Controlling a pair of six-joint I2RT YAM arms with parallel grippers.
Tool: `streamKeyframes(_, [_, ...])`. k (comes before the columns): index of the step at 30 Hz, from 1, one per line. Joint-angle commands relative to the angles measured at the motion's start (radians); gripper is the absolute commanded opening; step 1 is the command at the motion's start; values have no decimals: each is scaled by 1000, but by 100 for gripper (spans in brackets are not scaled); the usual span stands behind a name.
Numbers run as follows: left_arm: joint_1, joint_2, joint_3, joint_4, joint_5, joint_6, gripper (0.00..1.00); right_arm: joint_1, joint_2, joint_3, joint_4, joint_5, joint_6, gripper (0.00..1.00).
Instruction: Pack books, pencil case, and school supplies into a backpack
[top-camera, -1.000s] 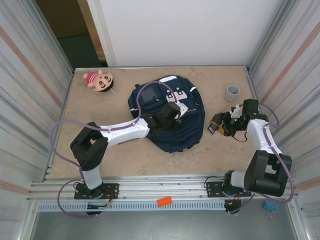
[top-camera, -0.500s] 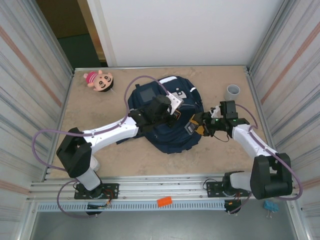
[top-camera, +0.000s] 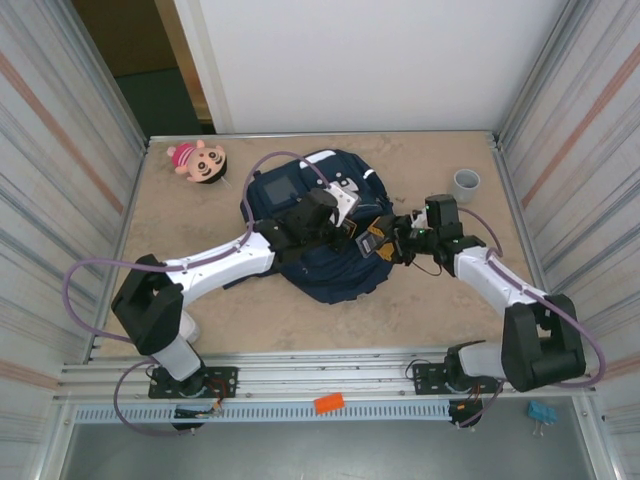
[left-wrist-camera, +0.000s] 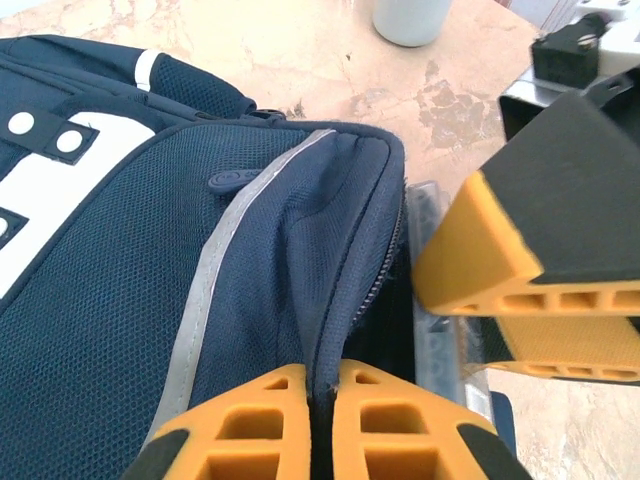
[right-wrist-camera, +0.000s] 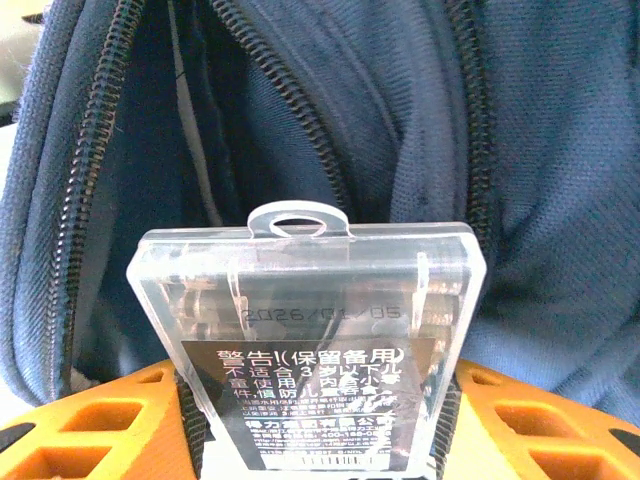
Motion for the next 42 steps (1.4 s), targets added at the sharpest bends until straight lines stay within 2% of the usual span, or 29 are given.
streamKeyframes(1, [-10,-93,1,87,81,-74,3,-71,-84,23,-159,-31,-94,51])
streamKeyframes(5, [-23,-106,-30,117,95,-208,2,-148,-147,50,-352,-85,-245,51])
streamKeyframes(10, [-58,-98,-48,194,113,-337,1,-164,-223,40,-451,-118,-288,50])
streamKeyframes(18, [-83,-90,-28,183,88,-376,1,-174,-344,19,-551,-114,-293,50])
streamKeyframes(23, [-42,-102,-35,175,96,-399,1,-89,-374,29,-515,-75,-231,50])
streamKeyframes(29, [-15,-92,-17,193,166,-415,1,43,-351,-6,-356,9,-73,50])
streamKeyframes(34, [-14,-90,-15,234,221,-445,2,64,-300,-25,-226,69,28,53])
streamKeyframes(40, [-16,-110,-24,242,222,-445,2,63,-161,14,-154,69,18,57])
streamKeyframes(42, [-16,-116,-24,226,211,-436,2,63,-129,28,-127,69,20,63])
